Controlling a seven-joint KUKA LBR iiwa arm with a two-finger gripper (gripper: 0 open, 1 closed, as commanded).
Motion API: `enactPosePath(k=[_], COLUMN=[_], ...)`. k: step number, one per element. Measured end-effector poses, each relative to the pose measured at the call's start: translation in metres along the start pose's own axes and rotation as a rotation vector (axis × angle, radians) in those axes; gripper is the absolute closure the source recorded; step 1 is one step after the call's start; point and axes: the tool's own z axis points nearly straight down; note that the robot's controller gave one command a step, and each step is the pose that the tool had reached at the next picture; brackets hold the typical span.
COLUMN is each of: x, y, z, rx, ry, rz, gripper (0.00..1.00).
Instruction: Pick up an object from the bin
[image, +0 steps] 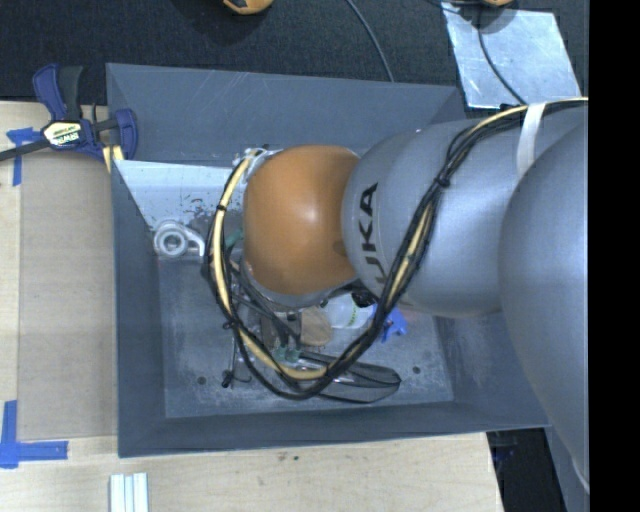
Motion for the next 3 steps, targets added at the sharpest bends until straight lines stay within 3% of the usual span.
enactPosePath(k=[1, 2, 3], x=[0.000, 0.004, -0.091], y=[0.000, -0.004, 0.019], z=[0.000, 0.027, 0.074], rx=[0.000, 0.001, -0.004], ry=[0.000, 0.001, -0.007], rz=[0.000, 0.415, 0.496], gripper=[0.00, 0.00, 0.00])
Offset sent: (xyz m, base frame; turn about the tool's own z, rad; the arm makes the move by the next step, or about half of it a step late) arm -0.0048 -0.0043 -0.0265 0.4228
